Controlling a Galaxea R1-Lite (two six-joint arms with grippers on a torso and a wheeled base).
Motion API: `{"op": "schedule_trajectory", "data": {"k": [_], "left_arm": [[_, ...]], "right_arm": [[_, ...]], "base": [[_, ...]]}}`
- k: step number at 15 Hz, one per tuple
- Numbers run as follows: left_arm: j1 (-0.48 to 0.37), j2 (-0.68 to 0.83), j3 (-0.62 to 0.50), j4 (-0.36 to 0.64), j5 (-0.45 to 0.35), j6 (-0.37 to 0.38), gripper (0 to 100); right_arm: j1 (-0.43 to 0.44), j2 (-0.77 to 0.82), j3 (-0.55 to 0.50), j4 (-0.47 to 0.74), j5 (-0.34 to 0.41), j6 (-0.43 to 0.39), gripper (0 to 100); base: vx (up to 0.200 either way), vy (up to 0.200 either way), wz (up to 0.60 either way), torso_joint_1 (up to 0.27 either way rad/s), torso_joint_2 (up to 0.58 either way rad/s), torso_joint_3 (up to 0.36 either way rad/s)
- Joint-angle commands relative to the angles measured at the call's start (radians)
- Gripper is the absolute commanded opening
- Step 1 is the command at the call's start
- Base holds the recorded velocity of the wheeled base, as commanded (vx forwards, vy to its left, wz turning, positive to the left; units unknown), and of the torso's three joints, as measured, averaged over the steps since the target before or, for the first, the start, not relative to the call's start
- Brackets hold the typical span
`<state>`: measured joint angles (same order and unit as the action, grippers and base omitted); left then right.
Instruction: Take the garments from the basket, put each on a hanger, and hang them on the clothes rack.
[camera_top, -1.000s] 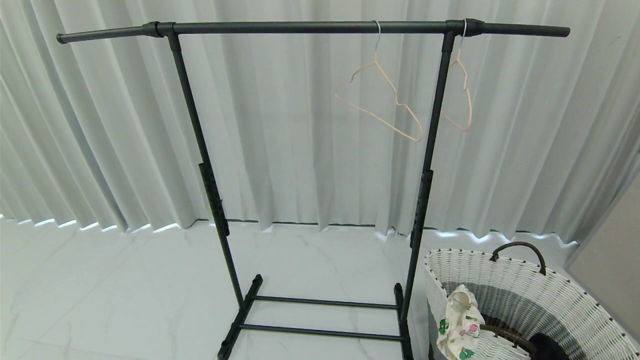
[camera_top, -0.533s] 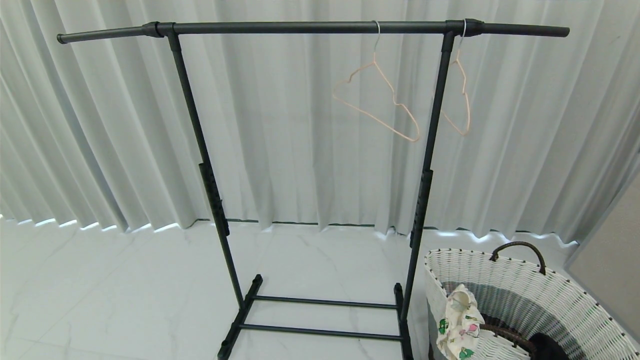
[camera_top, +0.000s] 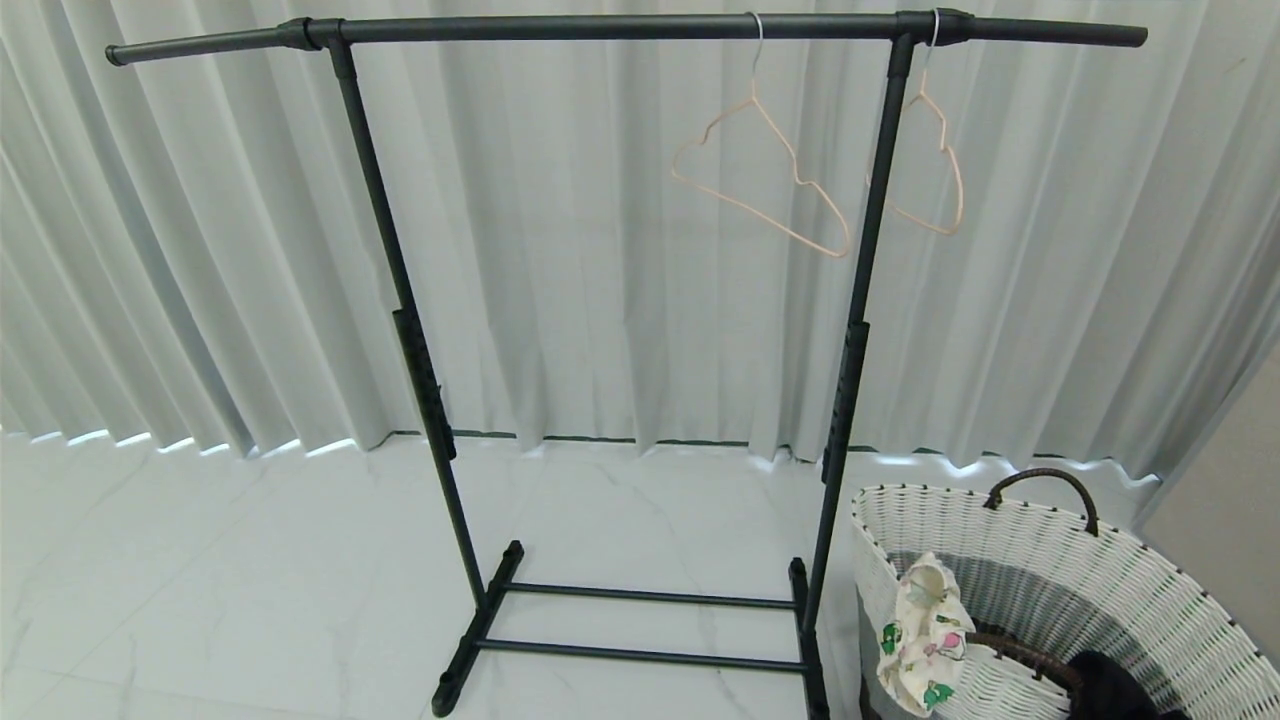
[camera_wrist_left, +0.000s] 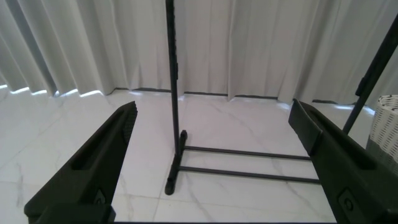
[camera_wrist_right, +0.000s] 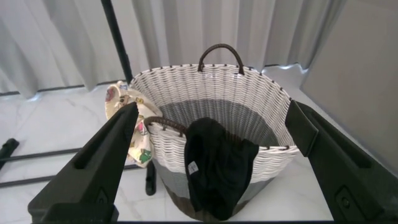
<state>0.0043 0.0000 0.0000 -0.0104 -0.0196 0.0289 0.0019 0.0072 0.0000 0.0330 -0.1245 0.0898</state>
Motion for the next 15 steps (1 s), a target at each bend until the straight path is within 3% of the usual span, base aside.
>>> {"op": "schedule_trajectory", "data": {"k": [1, 6, 7, 8, 9, 10, 15], "left_arm": [[0.0, 0.002, 0.0, 0.0, 0.0, 0.0, 100], [0.0, 0.002, 0.0, 0.0, 0.0, -0.001, 100], [0.0, 0.002, 0.0, 0.0, 0.0, -0.001, 100], [0.0, 0.0, 0.0, 0.0, 0.0, -0.001, 100], [0.0, 0.0, 0.0, 0.0, 0.001, -0.001, 100], [0.0, 0.0, 0.0, 0.0, 0.0, -0.001, 100], [0.0, 0.002, 0.0, 0.0, 0.001, 0.0, 100]], "right_arm": [[0.001, 0.0, 0.0, 0.001, 0.0, 0.001, 100], [0.001, -0.003, -0.008, -0.013, 0.02, -0.021, 100], [0.023, 0.069, -0.121, -0.013, 0.098, 0.007, 100], [0.069, 0.198, -0.229, -0.013, 0.124, 0.033, 100], [0.101, 0.33, -0.299, -0.01, 0.124, 0.007, 100], [0.104, 0.439, -0.33, 0.002, 0.126, -0.038, 100], [0.021, 1.123, -0.373, 0.025, 0.123, -0.459, 100]], "base": [[0.0, 0.0, 0.0, 0.0, 0.0, 0.0], [0.0, 0.0, 0.0, 0.0, 0.0, 0.0], [0.0, 0.0, 0.0, 0.0, 0.0, 0.0], [0.0, 0.0, 0.0, 0.0, 0.0, 0.0], [0.0, 0.0, 0.0, 0.0, 0.0, 0.0], [0.0, 0.0, 0.0, 0.0, 0.0, 0.0], [0.0, 0.0, 0.0, 0.0, 0.0, 0.0]]}}
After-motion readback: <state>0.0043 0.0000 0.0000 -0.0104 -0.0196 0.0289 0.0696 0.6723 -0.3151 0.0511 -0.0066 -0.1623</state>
